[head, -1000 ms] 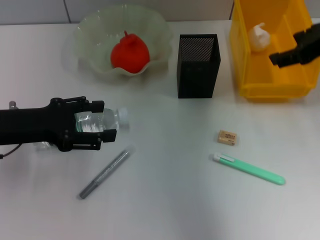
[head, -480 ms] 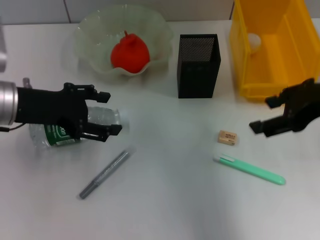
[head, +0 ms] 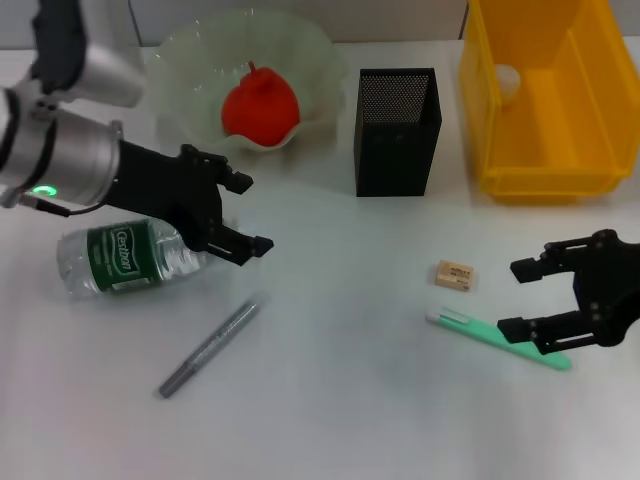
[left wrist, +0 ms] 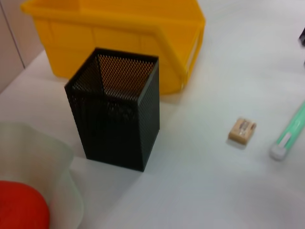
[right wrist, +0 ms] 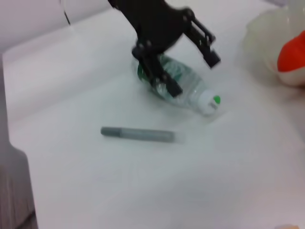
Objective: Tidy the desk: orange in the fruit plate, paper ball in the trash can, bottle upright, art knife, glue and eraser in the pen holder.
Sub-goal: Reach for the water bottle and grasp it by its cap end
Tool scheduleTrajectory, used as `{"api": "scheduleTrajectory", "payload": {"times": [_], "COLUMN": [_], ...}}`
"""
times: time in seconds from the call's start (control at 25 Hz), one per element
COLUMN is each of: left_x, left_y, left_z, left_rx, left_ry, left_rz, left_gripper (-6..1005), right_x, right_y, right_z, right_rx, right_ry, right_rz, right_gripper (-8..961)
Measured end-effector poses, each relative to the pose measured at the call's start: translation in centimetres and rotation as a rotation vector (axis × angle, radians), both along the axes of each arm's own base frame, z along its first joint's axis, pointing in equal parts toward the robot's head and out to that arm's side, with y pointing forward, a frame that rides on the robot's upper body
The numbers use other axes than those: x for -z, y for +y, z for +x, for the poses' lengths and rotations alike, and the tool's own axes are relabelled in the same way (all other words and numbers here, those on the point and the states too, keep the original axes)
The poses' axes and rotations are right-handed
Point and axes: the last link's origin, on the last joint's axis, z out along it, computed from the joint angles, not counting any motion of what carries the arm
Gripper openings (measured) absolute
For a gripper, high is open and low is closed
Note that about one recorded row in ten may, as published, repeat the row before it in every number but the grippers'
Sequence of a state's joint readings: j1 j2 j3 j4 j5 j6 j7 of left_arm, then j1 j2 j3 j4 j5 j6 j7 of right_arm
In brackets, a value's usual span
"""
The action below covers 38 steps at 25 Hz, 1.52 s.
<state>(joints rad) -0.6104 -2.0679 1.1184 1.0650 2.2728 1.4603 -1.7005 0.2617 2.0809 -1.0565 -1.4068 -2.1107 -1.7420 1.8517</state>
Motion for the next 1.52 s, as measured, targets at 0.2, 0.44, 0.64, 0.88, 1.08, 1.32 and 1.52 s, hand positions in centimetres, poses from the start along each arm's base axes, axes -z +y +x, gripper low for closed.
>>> {"api": "scheduleTrajectory", "payload": {"times": [0.2,0.44,0.64,0.88,1.08,1.32,1.52], "left_x": [1.9,3.1,3.6,4.2,4.9,5.1,5.5], "left_y": [1.1,1.7,2.0,2.0,2.0,2.2,2.0], "left_z": [1.7,2.6,2.7,2.8,3.0,2.6,2.2], "left_rx": [0.031,0.057,0.064,0.063,0.069,0.038,0.032], "left_ry": [0.159,0.306,0.442,0.486,0.497,0.499,0.510], "left_rz": [-0.013,-0.010,0.011,0.000,-0.001,0.009,-0.008], "left_gripper": [860,861,860,860,861,858,855], "right_x": [-1.2,-1.7,-1.4,-1.4,-1.4,-1.0,-1.0], "right_y": [-1.3,-2.2,-2.3,-1.9,-1.7,-1.6,-1.4], "right_z": [1.2,2.5,2.9,2.6,2.3,2.2,1.9], "right_rx": [-0.054,-0.064,-0.060,-0.074,-0.083,-0.081,-0.086], "right_ry": [0.127,0.207,0.212,0.213,0.218,0.237,0.243], "right_rz": [0.025,0.052,0.049,0.048,0.047,0.031,0.024], "right_gripper": [753,753,754,754,754,754,754]}}
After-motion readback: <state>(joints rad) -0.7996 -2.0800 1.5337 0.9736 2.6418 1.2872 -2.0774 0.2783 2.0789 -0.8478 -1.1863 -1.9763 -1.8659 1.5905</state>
